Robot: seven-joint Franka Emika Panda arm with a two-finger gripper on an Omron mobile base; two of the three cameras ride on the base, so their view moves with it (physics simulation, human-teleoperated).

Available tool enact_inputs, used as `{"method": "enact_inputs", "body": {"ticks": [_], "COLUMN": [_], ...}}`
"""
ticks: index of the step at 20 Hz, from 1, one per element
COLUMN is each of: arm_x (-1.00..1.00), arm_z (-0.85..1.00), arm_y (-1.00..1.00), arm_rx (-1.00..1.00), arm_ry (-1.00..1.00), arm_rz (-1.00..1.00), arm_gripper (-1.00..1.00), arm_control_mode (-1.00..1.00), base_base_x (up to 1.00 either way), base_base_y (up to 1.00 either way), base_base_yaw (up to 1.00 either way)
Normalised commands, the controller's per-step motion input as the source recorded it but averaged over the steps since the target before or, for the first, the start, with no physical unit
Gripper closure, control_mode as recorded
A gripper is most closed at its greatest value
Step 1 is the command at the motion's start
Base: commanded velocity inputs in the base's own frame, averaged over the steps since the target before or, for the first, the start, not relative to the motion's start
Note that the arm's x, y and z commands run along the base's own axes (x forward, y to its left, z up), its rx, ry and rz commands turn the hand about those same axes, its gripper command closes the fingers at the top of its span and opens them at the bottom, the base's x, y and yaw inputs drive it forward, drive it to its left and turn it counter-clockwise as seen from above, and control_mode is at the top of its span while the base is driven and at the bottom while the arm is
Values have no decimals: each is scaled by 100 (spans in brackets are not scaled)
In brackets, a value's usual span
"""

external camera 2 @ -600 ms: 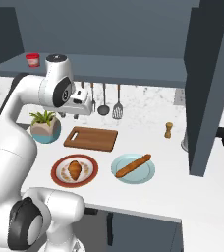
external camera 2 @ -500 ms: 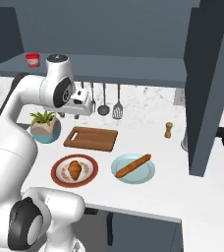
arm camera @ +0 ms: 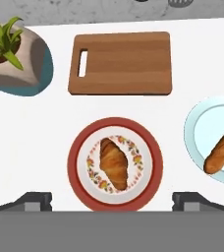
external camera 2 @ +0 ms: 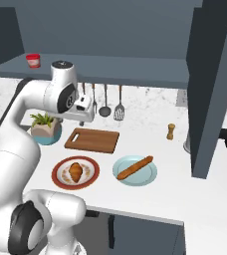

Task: From the different types of pastries on the counter, select a croissant and place it on the cutting board. Then retrieve a jar of jam from the cabinet and place it alongside the croissant on the cutting board.

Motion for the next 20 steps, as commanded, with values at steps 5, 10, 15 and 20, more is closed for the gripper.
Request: {"method": "enact_inputs", "body": {"ticks": [5,10,15,20], "arm_x": [0,0,0,0], "arm_z": [-38,-5,-39,-43], "arm_y": [0,0,2,5], "arm_rx": [4,-2,-15,-11], "arm_ry": [4,2,23,18], "arm_rz": [0,0,2,1], "arm_gripper": [-100,-100,-100,-100], "arm_control_mode": [-100,-100,-100,-100], "base_base_x": [0,0,0,0], "base_base_y": [0,0,0,0], "base_base_yaw": [0,0,0,0]}}
